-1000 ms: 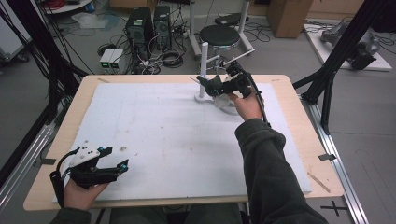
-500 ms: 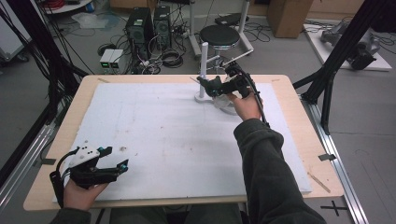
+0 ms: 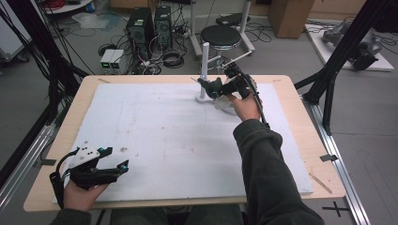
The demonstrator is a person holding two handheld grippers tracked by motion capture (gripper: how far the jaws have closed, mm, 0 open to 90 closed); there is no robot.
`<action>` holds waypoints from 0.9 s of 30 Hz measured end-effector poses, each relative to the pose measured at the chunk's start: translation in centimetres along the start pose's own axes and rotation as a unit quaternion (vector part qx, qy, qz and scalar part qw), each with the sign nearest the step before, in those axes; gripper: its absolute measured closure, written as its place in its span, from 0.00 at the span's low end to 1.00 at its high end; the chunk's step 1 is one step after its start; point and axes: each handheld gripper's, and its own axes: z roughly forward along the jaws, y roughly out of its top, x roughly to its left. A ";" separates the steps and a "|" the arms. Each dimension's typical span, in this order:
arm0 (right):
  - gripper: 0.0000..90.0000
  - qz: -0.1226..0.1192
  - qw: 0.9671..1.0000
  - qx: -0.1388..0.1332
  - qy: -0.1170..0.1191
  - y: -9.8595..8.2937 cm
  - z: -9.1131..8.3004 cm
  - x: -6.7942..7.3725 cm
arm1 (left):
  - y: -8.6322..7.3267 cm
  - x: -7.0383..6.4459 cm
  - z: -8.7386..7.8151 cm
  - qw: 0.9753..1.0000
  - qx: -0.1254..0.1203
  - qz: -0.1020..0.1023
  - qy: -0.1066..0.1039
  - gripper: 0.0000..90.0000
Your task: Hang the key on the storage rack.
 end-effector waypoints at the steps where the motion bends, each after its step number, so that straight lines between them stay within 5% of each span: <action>1: 0.48 -0.003 1.000 0.001 0.000 0.0 0.1 0.0 | 0.0 0.0 0.0 1.000 0.000 0.000 0.000 0.26; 27: 0.34 0.010 1.000 0.001 -0.013 0.0 0.5 -0.2 | 0.0 0.0 -0.1 1.000 0.000 0.002 0.002 0.26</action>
